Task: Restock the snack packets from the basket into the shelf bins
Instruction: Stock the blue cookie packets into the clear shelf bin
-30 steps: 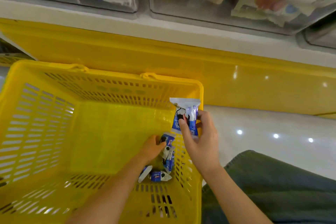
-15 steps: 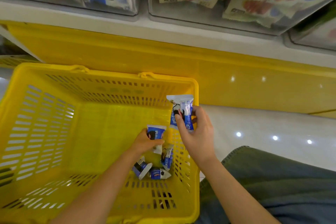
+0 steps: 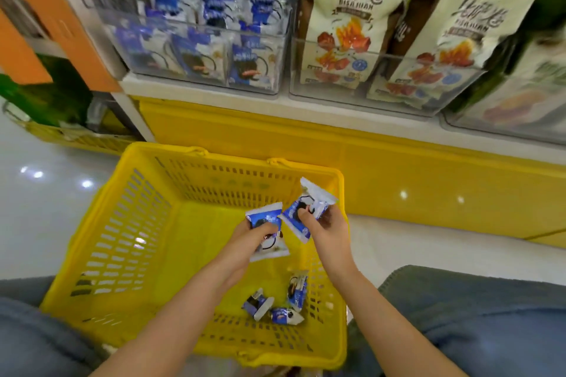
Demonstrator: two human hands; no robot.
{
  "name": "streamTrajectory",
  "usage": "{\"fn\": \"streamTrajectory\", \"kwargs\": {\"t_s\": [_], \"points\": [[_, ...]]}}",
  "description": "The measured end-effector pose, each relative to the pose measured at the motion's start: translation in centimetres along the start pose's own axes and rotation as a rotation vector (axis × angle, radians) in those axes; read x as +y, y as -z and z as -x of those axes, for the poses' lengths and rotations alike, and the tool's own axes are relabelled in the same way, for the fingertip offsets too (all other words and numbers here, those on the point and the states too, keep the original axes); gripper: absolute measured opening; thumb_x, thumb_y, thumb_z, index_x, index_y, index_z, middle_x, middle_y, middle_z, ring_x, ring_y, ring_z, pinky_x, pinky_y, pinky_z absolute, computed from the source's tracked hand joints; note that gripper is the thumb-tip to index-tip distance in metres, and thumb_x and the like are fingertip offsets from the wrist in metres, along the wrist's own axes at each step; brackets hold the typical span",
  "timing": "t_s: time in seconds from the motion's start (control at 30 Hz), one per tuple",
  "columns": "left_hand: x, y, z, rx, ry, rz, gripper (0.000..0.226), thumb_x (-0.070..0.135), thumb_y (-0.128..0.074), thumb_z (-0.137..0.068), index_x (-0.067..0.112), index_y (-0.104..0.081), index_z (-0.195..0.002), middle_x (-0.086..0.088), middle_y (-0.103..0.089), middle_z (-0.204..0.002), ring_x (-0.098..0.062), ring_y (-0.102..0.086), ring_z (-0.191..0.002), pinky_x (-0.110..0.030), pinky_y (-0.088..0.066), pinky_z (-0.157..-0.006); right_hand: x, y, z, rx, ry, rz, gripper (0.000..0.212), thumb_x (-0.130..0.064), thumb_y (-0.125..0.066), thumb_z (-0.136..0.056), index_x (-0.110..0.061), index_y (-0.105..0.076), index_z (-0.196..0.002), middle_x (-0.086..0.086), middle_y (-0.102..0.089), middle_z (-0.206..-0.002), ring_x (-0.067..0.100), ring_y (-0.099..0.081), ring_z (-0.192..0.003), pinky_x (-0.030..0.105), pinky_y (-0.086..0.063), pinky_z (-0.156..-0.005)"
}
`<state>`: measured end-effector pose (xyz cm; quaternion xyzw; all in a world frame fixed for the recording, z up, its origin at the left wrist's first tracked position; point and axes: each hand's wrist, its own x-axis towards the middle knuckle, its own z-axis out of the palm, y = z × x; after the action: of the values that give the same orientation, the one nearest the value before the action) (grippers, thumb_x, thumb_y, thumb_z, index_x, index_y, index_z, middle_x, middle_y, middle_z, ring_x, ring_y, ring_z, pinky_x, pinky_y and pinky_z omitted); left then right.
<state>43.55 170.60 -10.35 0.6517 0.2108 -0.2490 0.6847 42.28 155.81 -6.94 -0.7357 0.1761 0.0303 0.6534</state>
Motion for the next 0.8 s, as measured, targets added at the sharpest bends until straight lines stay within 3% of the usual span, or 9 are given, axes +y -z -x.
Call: {"fn": "streamTrajectory", "kwargs": {"t_s": [0.07,0.1,0.17,0.27,0.33,0.4,0.5,0.63,0.8], "points": [[1.6,0.7,1.1,0.025,-0.054,-0.056,0.008,0.013,-0.058,-0.088,0.021,-0.06,-0.089,0.009,-0.066,-0.069,-0.001,-0.059,-0.061,-0.014,-0.043,-0.055,-1.4,-0.8,0.6,-0.101,-0.101,-0.176,0.021,-0.007,-0.062,-0.087,-0.015,-0.061,-0.106,0.006,-0.069,-0.104,0.018,-0.066,-0.097,0.033,-0.054,-0.084],[2.5,1.0,1.6,0.024,-0.074,-0.062,0.01,0.013,-0.055,-0.089,0.021,-0.061,-0.091,0.005,-0.069,-0.077,-0.006,-0.062,-0.07,-0.018,-0.046,-0.063,-2.2,-1.1,0.9,-0.152,-0.14,-0.266,0.024,-0.006,-0.061,-0.087,-0.01,-0.06,-0.111,0.012,-0.069,-0.108,0.023,-0.066,-0.099,0.037,-0.054,-0.087],[4.3,1.7,2.7,0.011,-0.105,-0.044,0.013,0.019,-0.05,-0.093,0.021,-0.063,-0.094,-0.005,-0.069,-0.092,-0.017,-0.064,-0.084,-0.029,-0.046,-0.078,-3.7,-1.5,1.5,-0.242,-0.176,-0.41,0.029,-0.007,-0.059,-0.087,-0.003,-0.059,-0.116,0.016,-0.068,-0.112,0.025,-0.066,-0.099,0.034,-0.056,-0.085],[7.4,3.2,4.6,-0.123,-0.153,0.106,0.026,0.039,-0.048,-0.092,0.019,-0.064,-0.095,0.0,-0.073,-0.09,-0.01,-0.068,-0.08,-0.024,-0.051,-0.075,-5.8,-2.2,2.0,-0.302,-0.143,-0.454,0.036,-0.011,-0.064,-0.081,-0.004,-0.059,-0.116,0.016,-0.068,-0.112,0.025,-0.066,-0.102,0.029,-0.056,-0.084],[9.0,4.1,5.8,-0.137,-0.251,0.004,0.027,0.042,-0.056,-0.087,0.021,-0.063,-0.102,0.007,-0.072,-0.091,-0.001,-0.067,-0.078,-0.02,-0.05,-0.07,-7.0,-2.8,2.4,-0.284,-0.125,-0.395,0.042,-0.019,-0.068,-0.076,-0.009,-0.06,-0.115,0.011,-0.069,-0.111,0.022,-0.066,-0.103,0.027,-0.056,-0.083],[10.1,5.1,6.6,-0.04,-0.362,-0.061,0.014,0.031,-0.062,-0.086,0.025,-0.06,-0.099,0.02,-0.068,-0.077,0.013,-0.057,-0.059,-0.008,-0.044,-0.054,-8.0,-3.5,2.7,-0.264,-0.11,-0.276,0.039,-0.027,-0.069,-0.075,-0.016,-0.062,-0.112,0.005,-0.07,-0.108,0.017,-0.065,-0.102,0.022,-0.054,-0.08],[12.1,6.4,7.1,0.057,-0.471,-0.142,0.013,0.014,-0.061,-0.088,0.024,-0.055,-0.094,0.015,-0.065,-0.08,0.011,-0.058,-0.062,-0.004,-0.043,-0.052,-10.2,-4.0,2.8,-0.325,-0.096,-0.123,0.022,-0.034,-0.058,-0.086,-0.022,-0.062,-0.104,0.001,-0.07,-0.104,0.012,-0.065,-0.093,0.018,-0.052,-0.072],[14.9,8.1,7.9,0.068,-0.573,-0.358,0.014,0.016,-0.061,-0.088,0.023,-0.05,-0.092,0.017,-0.06,-0.085,0.009,-0.056,-0.075,-0.005,-0.044,-0.056,-13.6,-4.1,1.9,-0.285,0.002,0.012,0.032,-0.032,-0.043,-0.097,-0.007,-0.06,-0.105,0.009,-0.068,-0.097,0.014,-0.064,-0.079,0.018,-0.054,-0.06],[16.7,9.1,8.3,0.055,-0.63,-0.298,0.011,0.021,-0.062,-0.087,0.025,-0.054,-0.094,0.015,-0.063,-0.087,0.006,-0.061,-0.079,-0.007,-0.046,-0.057,-16.4,-4.9,1.3,-0.216,0.253,0.226,0.033,-0.023,-0.046,-0.097,0.006,-0.062,-0.091,0.023,-0.063,-0.075,0.016,-0.056,-0.065,0.032,-0.045,-0.066]]}}
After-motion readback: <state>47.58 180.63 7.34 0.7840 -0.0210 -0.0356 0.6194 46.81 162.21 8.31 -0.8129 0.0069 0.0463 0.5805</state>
